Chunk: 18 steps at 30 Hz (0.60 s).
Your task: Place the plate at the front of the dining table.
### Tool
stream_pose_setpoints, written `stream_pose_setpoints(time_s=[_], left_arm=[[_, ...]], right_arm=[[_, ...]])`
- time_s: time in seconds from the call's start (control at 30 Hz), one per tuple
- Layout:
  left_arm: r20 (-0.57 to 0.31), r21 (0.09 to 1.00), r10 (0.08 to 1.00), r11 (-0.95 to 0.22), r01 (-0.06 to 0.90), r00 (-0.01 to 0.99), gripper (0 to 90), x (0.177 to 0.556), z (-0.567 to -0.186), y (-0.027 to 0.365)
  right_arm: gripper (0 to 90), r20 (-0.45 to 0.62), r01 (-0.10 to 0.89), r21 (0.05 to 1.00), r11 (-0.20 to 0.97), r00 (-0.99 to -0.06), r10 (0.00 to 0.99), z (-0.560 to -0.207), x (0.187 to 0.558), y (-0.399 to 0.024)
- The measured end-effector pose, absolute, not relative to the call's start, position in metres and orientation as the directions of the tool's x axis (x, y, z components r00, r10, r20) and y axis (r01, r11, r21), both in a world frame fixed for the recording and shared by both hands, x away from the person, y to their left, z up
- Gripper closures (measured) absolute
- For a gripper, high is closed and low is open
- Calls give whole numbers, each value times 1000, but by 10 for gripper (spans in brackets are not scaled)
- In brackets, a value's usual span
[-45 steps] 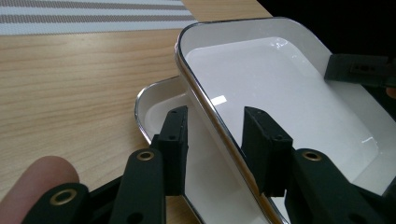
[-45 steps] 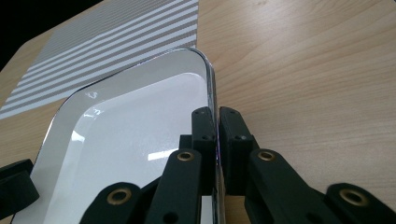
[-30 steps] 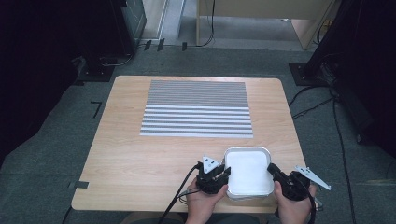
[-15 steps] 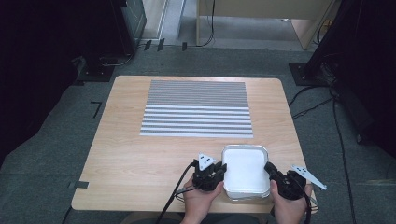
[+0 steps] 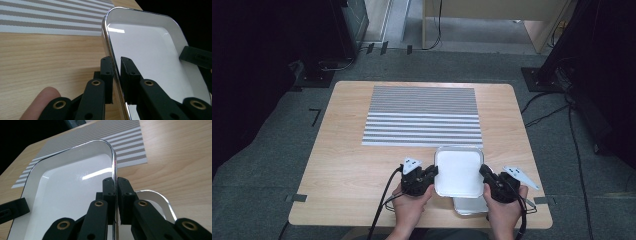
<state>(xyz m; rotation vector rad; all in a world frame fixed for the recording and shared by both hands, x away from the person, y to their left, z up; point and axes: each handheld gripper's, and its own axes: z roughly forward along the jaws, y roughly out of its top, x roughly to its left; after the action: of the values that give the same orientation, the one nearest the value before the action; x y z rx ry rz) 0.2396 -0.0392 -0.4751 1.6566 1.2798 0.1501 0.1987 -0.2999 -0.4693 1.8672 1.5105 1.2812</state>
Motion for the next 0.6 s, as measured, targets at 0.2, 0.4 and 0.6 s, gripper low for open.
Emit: stream_pose_setpoints(time_s=[0.2, 0.4, 0.6], left_arm=[[-433, 751, 810, 81, 656, 396, 836, 246, -476, -18], [-436, 750, 821, 104, 653, 369, 846, 253, -475, 1], [-427, 756, 830, 111, 645, 357, 850, 258, -473, 12]], right_arm=[[865, 365, 531, 797, -289, -42, 930, -467, 208, -276], [863, 362, 541, 797, -270, -69, 930, -466, 220, -256], [863, 365, 546, 796, -262, -88, 927, -464, 231, -242]])
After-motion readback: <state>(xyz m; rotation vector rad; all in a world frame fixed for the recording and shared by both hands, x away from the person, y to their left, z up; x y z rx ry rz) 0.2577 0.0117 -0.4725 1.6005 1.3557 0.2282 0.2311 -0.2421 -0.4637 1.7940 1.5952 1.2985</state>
